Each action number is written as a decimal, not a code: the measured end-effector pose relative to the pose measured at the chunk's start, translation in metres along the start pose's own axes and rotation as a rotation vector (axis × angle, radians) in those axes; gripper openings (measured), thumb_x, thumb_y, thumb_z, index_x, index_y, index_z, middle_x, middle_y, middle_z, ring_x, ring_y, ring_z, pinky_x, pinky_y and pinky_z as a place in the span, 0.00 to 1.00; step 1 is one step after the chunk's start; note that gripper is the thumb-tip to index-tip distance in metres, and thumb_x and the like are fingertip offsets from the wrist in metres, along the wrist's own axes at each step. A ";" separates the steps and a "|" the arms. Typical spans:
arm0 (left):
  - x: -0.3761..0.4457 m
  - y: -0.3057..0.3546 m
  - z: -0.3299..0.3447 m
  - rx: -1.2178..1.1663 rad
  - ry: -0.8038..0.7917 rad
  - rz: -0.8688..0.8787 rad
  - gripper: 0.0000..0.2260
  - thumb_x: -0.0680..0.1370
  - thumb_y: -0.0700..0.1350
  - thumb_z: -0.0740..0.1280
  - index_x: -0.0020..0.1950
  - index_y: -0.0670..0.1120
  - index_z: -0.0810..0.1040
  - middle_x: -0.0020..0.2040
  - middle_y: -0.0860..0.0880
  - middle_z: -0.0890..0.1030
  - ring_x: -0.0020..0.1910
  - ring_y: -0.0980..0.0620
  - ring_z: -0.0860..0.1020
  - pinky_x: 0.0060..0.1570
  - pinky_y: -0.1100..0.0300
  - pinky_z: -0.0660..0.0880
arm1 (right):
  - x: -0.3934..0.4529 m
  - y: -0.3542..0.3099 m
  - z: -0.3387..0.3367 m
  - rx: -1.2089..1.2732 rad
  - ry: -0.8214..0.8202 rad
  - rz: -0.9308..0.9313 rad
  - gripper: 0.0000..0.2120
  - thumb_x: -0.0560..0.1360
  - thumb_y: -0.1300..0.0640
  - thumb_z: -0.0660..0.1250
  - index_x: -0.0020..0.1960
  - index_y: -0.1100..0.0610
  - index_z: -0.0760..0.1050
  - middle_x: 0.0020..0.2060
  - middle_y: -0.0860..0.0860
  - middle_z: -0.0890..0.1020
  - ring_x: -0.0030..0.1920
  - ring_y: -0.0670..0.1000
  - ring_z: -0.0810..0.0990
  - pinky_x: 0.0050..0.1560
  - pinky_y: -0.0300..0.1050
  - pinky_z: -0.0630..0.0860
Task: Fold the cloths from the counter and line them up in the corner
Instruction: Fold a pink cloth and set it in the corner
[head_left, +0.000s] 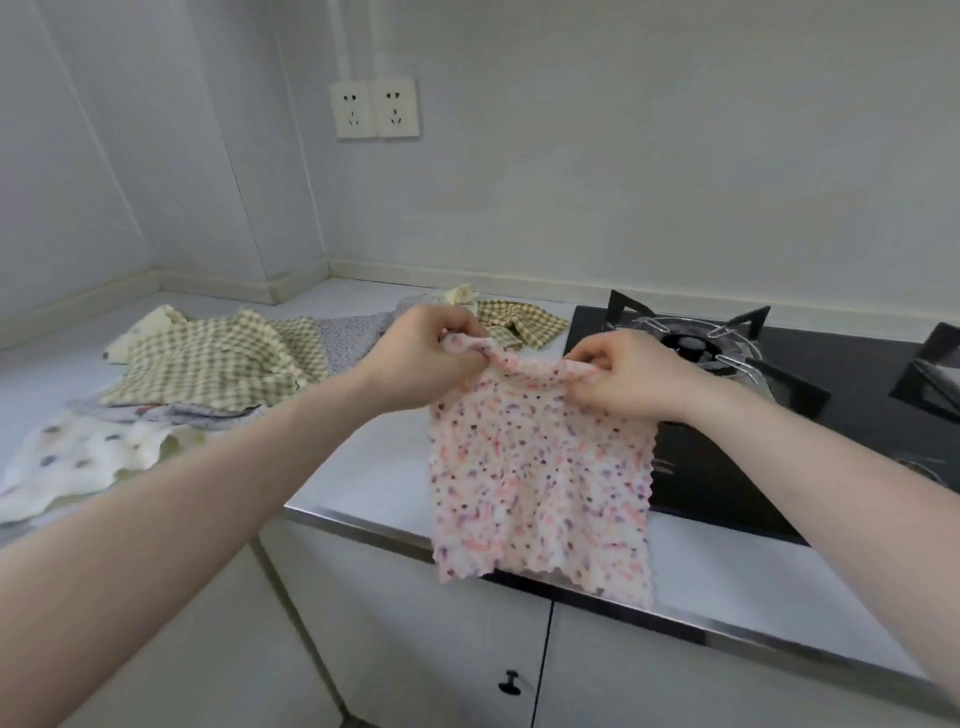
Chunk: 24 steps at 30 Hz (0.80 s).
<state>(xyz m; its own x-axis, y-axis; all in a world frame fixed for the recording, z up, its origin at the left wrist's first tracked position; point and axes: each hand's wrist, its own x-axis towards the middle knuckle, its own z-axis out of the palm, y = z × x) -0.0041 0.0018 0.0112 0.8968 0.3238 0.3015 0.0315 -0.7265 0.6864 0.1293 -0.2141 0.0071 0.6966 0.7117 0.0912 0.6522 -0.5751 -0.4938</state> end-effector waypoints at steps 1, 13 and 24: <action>-0.002 0.006 -0.003 0.030 0.018 0.015 0.03 0.77 0.47 0.74 0.45 0.50 0.83 0.34 0.53 0.83 0.29 0.59 0.77 0.29 0.68 0.72 | -0.006 -0.003 -0.005 0.005 0.020 0.006 0.14 0.72 0.54 0.72 0.57 0.45 0.82 0.47 0.43 0.85 0.49 0.46 0.83 0.49 0.45 0.81; -0.018 0.042 -0.018 0.416 0.170 0.116 0.03 0.74 0.50 0.75 0.44 0.53 0.82 0.45 0.56 0.82 0.45 0.51 0.79 0.38 0.59 0.69 | -0.055 -0.017 -0.036 -0.103 0.331 0.118 0.03 0.72 0.52 0.75 0.46 0.49 0.84 0.40 0.46 0.83 0.44 0.50 0.80 0.38 0.43 0.72; -0.029 0.039 -0.009 0.345 0.228 0.038 0.06 0.76 0.46 0.68 0.45 0.56 0.83 0.46 0.55 0.86 0.47 0.49 0.82 0.46 0.54 0.81 | -0.078 -0.004 -0.042 -0.251 0.477 0.080 0.09 0.77 0.56 0.67 0.45 0.46 0.84 0.43 0.45 0.85 0.47 0.52 0.82 0.45 0.47 0.79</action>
<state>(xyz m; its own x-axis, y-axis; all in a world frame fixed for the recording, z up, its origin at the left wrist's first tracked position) -0.0323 -0.0303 0.0348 0.7808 0.3901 0.4880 0.1808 -0.8887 0.4213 0.0849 -0.2847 0.0384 0.7672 0.4336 0.4726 0.6023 -0.7403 -0.2985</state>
